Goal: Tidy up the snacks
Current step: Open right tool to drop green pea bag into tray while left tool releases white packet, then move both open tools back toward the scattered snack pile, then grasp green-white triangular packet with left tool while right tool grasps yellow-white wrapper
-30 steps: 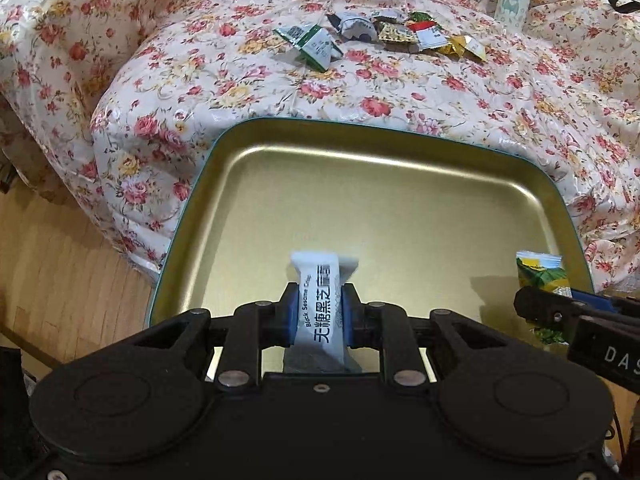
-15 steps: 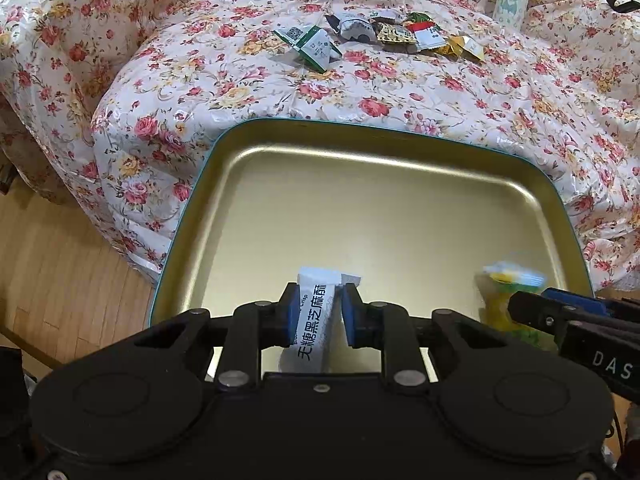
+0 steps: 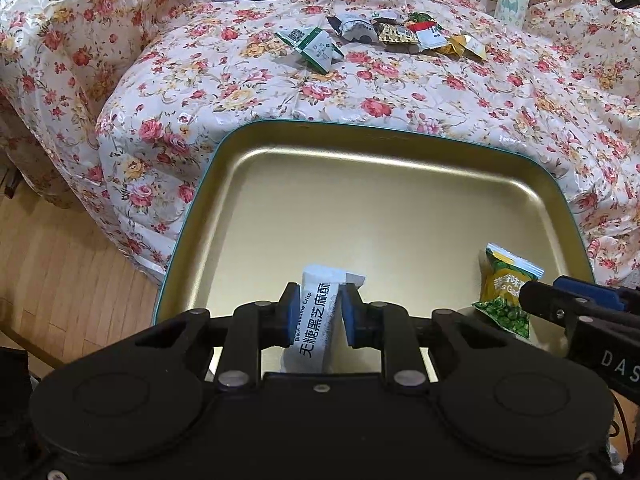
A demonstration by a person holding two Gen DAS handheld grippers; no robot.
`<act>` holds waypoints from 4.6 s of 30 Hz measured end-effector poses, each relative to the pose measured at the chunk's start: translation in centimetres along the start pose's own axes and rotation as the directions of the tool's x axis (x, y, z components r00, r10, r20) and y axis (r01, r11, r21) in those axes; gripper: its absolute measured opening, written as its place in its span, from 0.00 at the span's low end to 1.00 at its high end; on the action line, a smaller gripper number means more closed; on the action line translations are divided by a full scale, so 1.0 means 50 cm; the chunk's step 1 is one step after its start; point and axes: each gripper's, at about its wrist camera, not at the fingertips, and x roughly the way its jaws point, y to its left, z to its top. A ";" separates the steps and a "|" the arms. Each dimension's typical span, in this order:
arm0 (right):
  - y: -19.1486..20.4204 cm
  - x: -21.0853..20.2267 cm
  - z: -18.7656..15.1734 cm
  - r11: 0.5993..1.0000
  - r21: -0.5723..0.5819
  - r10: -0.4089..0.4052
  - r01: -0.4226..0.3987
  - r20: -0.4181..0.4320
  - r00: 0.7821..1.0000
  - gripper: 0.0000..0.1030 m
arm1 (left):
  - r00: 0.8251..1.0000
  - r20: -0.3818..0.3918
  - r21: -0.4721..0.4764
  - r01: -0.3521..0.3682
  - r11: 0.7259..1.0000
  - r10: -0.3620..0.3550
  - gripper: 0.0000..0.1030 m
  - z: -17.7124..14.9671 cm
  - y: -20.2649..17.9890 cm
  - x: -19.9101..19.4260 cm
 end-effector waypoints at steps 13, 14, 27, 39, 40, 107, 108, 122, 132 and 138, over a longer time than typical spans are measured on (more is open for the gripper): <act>0.013 -0.040 0.002 0.999 -0.047 -0.014 0.020 0.135 0.991 0.37 | 0.969 0.243 0.025 -0.054 0.998 0.046 0.34 0.005 -0.008 -0.061; 0.015 -0.044 0.003 0.998 -0.050 -0.015 0.023 0.154 0.988 0.38 | 0.966 0.255 0.023 -0.049 0.999 0.042 0.34 0.006 -0.008 -0.064; 0.041 -0.096 0.011 0.985 -0.125 -0.053 0.115 0.418 0.907 0.53 | 0.851 0.513 0.073 -0.173 0.982 0.112 0.37 0.031 0.001 -0.100; 0.036 -0.084 0.073 0.988 -0.108 -0.032 0.107 0.538 0.842 0.59 | 0.769 0.627 0.124 -0.258 0.958 0.126 0.50 0.122 0.017 -0.082; 0.033 -0.082 0.079 0.989 -0.099 -0.039 0.109 0.539 0.842 0.59 | 0.770 0.626 0.125 -0.255 0.959 0.123 0.50 0.127 0.019 -0.080; -0.112 0.252 0.425 0.976 0.119 -0.208 0.183 0.246 0.947 0.62 | 0.963 0.269 0.056 0.021 0.998 -0.036 0.56 0.403 0.052 0.250; -0.116 0.262 0.431 0.975 0.128 -0.208 0.181 0.240 0.948 0.62 | 0.963 0.268 0.051 0.028 0.998 -0.040 0.56 0.405 0.055 0.250; -0.135 0.324 0.469 0.962 0.235 -0.191 0.139 0.212 0.959 0.63 | 0.970 0.244 0.052 0.010 0.999 -0.023 0.60 0.417 0.053 0.269; -0.131 0.349 0.499 0.957 0.255 -0.199 0.139 0.227 0.953 0.67 | 0.968 0.249 0.073 0.009 0.997 -0.027 0.60 0.416 0.051 0.268; -0.120 0.352 0.492 0.964 0.181 -0.237 0.197 0.238 0.942 0.53 | 0.966 0.255 0.080 0.016 0.997 -0.036 0.60 0.412 0.052 0.267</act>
